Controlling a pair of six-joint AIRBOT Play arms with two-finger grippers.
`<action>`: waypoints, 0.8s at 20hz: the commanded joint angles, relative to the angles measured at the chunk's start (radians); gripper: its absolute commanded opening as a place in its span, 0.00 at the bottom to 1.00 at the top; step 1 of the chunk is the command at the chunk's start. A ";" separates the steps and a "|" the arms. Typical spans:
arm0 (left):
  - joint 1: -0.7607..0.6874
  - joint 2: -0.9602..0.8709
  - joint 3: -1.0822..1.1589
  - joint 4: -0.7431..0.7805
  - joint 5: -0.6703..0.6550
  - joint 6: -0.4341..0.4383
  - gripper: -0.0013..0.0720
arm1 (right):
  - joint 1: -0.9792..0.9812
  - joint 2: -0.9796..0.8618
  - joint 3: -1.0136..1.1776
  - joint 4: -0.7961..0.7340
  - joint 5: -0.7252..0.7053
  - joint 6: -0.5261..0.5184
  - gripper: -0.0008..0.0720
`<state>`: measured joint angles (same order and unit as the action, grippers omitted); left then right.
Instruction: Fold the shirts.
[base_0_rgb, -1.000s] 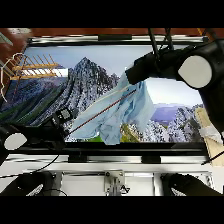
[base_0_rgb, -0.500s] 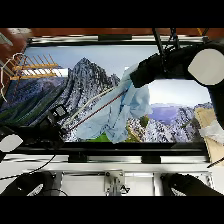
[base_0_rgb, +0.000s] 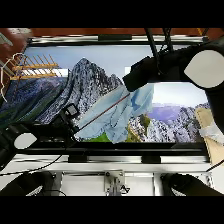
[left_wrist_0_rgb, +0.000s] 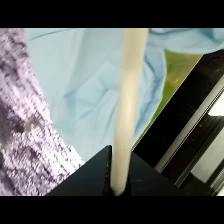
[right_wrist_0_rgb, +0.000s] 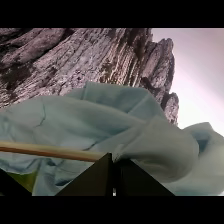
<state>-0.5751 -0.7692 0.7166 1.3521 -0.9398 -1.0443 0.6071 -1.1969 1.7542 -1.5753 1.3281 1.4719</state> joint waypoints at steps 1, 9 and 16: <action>-0.074 -0.079 0.000 -0.015 0.106 -0.002 0.07 | 0.048 0.000 0.002 -0.036 -0.004 -0.008 0.12; -0.078 -0.063 0.000 -0.013 0.164 0.002 0.07 | 0.062 0.000 0.002 -0.100 0.019 -0.038 0.12; -0.078 -0.100 0.001 -0.097 0.312 -0.002 0.07 | 0.062 0.011 0.003 0.077 -0.001 -0.101 0.12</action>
<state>-0.6529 -0.8520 0.7162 1.2816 -0.6647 -1.0447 0.6678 -1.1927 1.7565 -1.5631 1.3403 1.3960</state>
